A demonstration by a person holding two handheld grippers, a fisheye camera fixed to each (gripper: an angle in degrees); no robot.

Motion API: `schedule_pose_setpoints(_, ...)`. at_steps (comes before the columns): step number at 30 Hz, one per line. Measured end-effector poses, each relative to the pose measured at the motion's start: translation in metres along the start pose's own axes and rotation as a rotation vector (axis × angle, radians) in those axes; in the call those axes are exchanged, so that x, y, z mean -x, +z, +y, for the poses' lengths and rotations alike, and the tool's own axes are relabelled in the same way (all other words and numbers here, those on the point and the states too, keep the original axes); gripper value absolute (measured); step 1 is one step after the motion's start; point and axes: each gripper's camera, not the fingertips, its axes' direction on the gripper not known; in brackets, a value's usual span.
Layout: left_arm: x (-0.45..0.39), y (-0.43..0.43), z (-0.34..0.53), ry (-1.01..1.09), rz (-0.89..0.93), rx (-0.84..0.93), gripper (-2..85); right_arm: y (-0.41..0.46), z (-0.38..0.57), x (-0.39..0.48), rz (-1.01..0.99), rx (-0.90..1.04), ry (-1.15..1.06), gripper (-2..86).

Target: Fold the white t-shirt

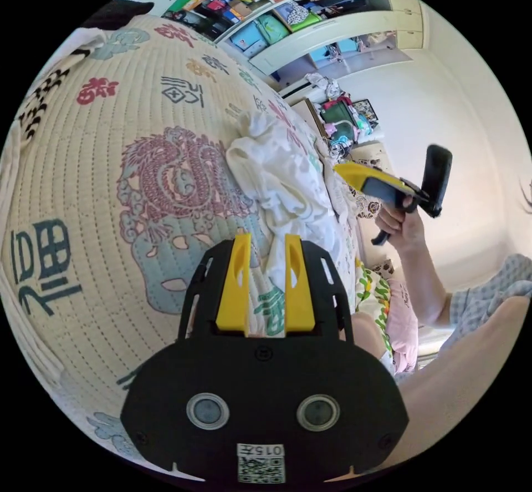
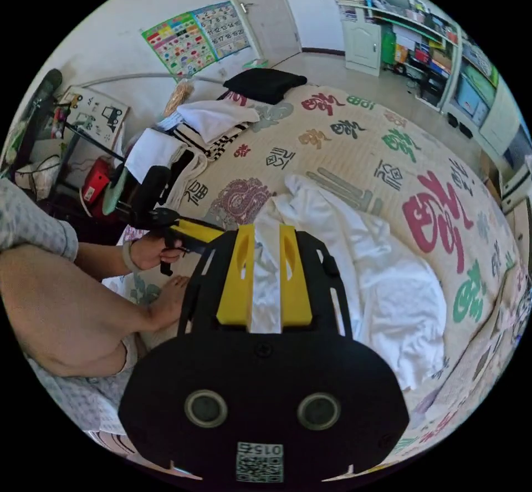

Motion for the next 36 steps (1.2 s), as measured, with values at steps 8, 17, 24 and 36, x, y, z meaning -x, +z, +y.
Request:
schedule_pose_setpoints(8, -0.031, 0.037, 0.012, 0.076, 0.065, -0.003, 8.7, 0.099, -0.079, 0.007, 0.080, 0.362, -0.090, 4.8)
schedule_pose_setpoints(17, -0.065, 0.066, 0.051, 0.188, -0.040, 0.050, 10.6, -0.069, 0.024, -0.046, -0.085, -0.332, 0.484, 1.2)
schedule_pose_setpoints(24, -0.120, 0.125, 0.064, 0.331, -0.043, -0.028, 12.8, -0.115, 0.119, -0.010, -0.017, -0.452, 0.617, 0.8)
schedule_pose_setpoints(36, -0.231, 0.123, 0.091, 0.466, 0.083, -0.162, -0.1, -0.177, 0.246, 0.097, 0.000, -0.761, 0.709, 0.3)
